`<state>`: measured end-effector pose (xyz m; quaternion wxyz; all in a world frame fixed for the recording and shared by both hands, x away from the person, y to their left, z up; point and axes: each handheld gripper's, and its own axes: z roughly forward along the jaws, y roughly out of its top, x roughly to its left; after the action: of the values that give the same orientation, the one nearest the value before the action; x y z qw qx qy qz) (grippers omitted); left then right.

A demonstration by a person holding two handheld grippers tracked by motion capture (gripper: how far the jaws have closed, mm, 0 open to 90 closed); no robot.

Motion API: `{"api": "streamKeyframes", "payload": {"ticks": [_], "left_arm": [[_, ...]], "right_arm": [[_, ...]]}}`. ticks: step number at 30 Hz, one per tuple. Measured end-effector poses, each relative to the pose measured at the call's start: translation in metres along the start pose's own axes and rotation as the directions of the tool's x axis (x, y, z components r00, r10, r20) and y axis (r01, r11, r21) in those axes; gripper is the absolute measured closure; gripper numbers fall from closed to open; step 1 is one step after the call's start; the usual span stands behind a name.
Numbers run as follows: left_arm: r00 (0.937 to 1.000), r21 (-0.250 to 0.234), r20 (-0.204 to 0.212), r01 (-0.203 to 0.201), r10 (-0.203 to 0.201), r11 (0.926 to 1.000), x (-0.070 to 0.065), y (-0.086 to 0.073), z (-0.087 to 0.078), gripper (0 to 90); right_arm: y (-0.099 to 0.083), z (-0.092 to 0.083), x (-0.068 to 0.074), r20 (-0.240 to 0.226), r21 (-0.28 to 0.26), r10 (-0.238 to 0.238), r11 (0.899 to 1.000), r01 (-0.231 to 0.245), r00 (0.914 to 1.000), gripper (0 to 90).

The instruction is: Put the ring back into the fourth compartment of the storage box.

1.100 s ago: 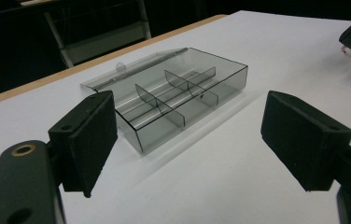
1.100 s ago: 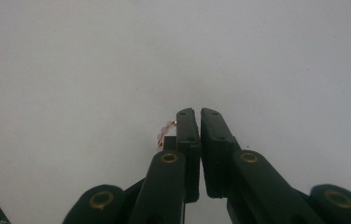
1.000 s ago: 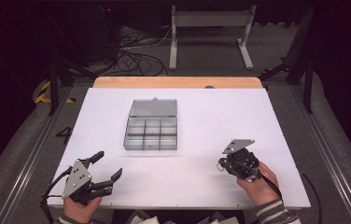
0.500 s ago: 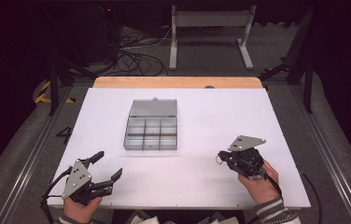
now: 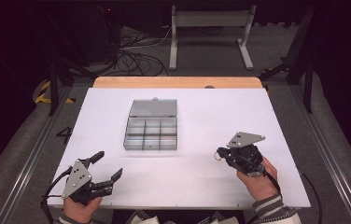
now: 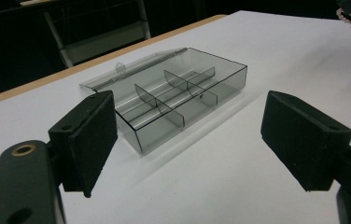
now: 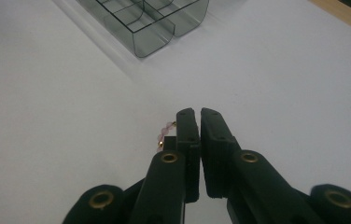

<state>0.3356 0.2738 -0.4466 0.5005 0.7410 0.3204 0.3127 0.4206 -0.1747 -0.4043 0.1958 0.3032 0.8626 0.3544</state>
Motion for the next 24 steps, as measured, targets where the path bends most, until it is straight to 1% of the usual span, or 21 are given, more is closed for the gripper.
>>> {"api": "streamKeyframes", "payload": {"ticks": [3,5,7,12,14,15,17,21,22,24], "left_arm": [[1.0,0.002,0.0,-0.002,0.002,1.0,0.0,0.0,0.0,19.0],[1.0,0.003,0.0,-0.002,0.002,1.0,0.0,0.0,0.0,19.0],[1.0,0.002,0.0,-0.002,0.002,1.0,0.0,0.0,0.0,19.0],[1.0,0.001,0.001,0.0,0.0,1.0,0.0,0.0,0.0,19.0],[1.0,0.002,0.002,-0.001,0.001,1.0,0.0,0.0,0.0,19.0],[1.0,0.002,0.001,-0.003,0.003,1.0,0.0,0.0,0.0,19.0],[1.0,0.001,0.002,0.0,0.0,1.0,0.0,0.0,0.0,19.0],[1.0,-0.001,0.001,-0.003,0.003,1.0,0.0,0.0,0.0,19.0],[1.0,-0.001,0.001,-0.003,0.003,1.0,0.001,0.0,0.0,19.0],[1.0,0.0,0.002,-0.003,0.003,1.0,0.001,0.0,0.0,19.0]], "right_arm": [[0.004,0.0,0.0,-0.002,-0.004,-0.006,1.0,0.006,1.0,87.3],[0.01,0.001,0.002,0.0,-0.002,-0.023,1.0,0.023,0.9997,87.3],[0.012,0.001,0.002,0.001,0.0,-0.027,1.0,0.027,0.9996,87.2],[0.028,0.007,0.006,-0.01,0.005,-0.052,0.999,0.052,0.9986,87.3],[0.031,0.009,0.007,-0.011,0.004,-0.056,0.998,0.056,0.9984,87.3],[0.036,0.012,0.009,-0.018,0.005,-0.062,0.998,0.062,0.9979,87.2],[0.041,0.016,0.01,-0.02,0.007,-0.061,0.998,0.062,0.9979,87.2],[0.05,0.022,0.011,-0.04,0.006,-0.064,0.998,0.064,0.9972,87.2],[0.05,0.022,0.011,-0.04,0.006,-0.064,0.998,0.064,0.9972,87.2],[0.057,0.027,0.012,-0.05,0.002,-0.069,0.998,0.069,0.9964,87.2]]}}
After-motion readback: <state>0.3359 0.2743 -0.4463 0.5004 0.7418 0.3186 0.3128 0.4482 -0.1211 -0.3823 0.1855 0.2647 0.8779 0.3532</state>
